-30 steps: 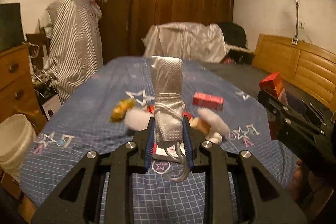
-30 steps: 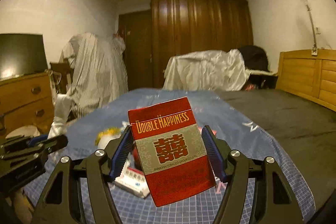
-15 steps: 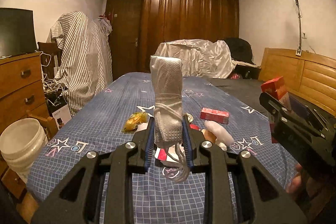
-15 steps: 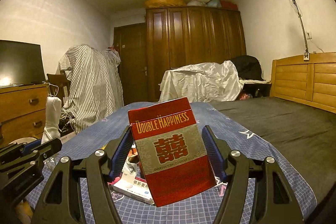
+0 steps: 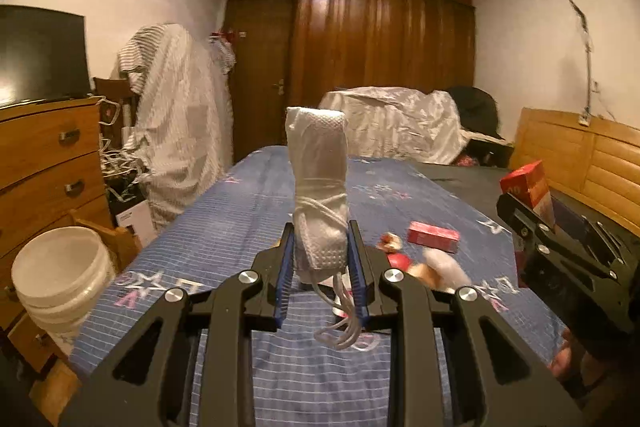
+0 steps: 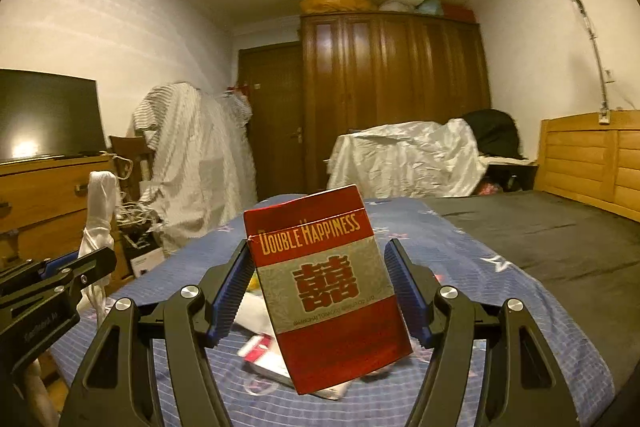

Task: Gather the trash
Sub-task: 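Carry the mesh bag and cigarette pack with both tools toward the white bucket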

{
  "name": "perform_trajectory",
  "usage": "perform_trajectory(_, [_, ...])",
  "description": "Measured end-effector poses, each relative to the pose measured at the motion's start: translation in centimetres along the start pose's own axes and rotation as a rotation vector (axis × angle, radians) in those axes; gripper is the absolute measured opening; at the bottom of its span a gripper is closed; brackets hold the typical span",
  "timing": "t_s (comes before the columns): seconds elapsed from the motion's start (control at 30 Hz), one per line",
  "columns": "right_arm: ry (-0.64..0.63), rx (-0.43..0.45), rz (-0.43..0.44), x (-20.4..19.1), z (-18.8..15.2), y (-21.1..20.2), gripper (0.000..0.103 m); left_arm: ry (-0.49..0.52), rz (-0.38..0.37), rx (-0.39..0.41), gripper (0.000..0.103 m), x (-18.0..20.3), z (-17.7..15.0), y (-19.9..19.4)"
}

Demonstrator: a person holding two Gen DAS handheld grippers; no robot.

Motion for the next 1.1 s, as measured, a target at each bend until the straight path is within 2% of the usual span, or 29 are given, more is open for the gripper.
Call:
perform_trajectory(0.27, [-0.040, 0.000, 0.155, -9.0, 3.3, 3.2, 0.068, -0.053, 0.127, 0.005, 0.024, -8.2, 2.5, -0.1])
perform_trajectory(0.63, [-0.113, -0.037, 0.386, -26.1, 8.1, 8.4, 0.068, -0.133, 0.318, -0.010, 0.024, -20.5, 5.1, -1.2])
perform_trajectory(0.87, [-0.168, -0.108, 0.533, -38.6, 10.5, 11.8, 0.068, -0.183, 0.408, -0.066, 0.024, -28.3, 5.7, -1.0])
perform_trajectory(0.97, [-0.199, -0.164, 0.599, -44.5, 11.5, 13.8, 0.068, -0.204, 0.433, -0.096, 0.024, -30.9, 5.9, -0.9])
perform_trajectory(1.1, [-0.238, -0.263, 0.675, -51.7, 12.0, 16.9, 0.068, -0.241, 0.449, -0.185, 0.025, -35.1, 5.6, 0.3])
Point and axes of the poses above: each gripper's, at about its wrist camera, not at the fingertips, and y roughly the way its jaws point, x to its right, z to its top, the point moved 7 cm from there along y, roughly the way its jaws point, and after that the axes turned 3 degrees about -y, right-handed, at the moved point
